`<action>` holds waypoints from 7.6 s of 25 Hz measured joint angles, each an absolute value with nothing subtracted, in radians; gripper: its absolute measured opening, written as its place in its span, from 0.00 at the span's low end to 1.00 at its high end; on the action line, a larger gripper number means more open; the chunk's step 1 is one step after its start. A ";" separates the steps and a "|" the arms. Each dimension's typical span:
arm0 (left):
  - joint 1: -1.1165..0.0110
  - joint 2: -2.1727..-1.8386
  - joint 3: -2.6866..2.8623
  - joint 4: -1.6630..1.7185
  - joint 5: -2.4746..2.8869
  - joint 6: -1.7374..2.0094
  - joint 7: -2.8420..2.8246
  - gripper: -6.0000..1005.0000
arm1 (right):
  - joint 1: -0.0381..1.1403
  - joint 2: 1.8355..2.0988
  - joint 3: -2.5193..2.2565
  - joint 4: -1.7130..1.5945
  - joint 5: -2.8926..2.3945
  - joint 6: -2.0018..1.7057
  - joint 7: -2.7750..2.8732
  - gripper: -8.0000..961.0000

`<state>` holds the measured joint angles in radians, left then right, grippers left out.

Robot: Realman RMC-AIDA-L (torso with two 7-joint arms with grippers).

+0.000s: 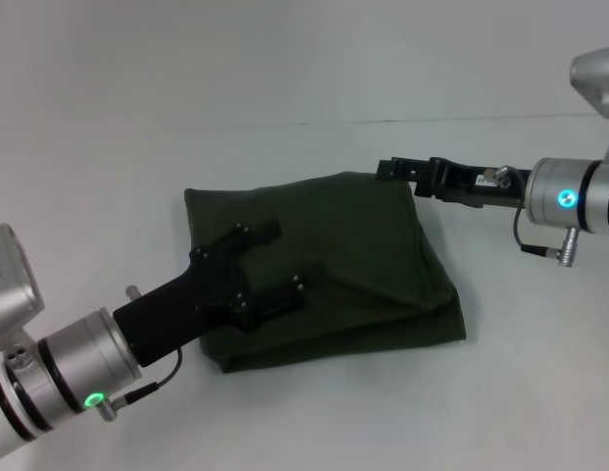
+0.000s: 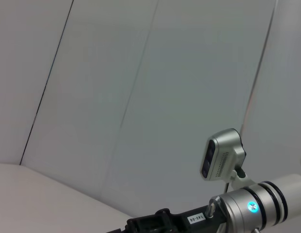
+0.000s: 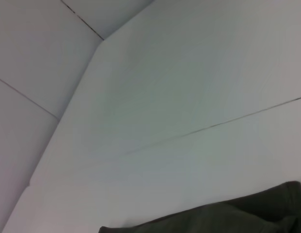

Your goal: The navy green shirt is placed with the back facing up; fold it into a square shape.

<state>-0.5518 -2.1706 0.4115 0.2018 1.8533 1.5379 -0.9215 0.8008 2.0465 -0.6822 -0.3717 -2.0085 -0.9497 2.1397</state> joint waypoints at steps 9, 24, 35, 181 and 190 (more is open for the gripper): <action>-0.559 -2.171 0.411 0.195 1.853 1.520 -0.922 0.90 | 0.802 2.063 -0.685 -0.369 -2.009 -0.926 2.139 0.94; -0.556 -2.171 0.410 0.190 1.853 1.496 -0.922 0.90 | 0.816 2.088 -0.686 -0.322 -1.904 -0.851 2.061 0.89; -0.551 -2.171 0.410 0.179 1.853 1.483 -0.922 0.90 | 0.821 2.091 -0.683 -0.297 -1.884 -0.810 2.021 0.85; -0.577 -2.167 0.396 0.149 1.759 1.446 -0.984 0.90 | 0.477 1.953 -0.399 -0.516 -2.053 -1.559 1.920 0.46; -0.569 -2.166 0.396 0.175 1.729 1.447 -1.043 0.90 | 0.465 1.967 -0.349 -0.529 -2.052 -1.637 1.843 0.86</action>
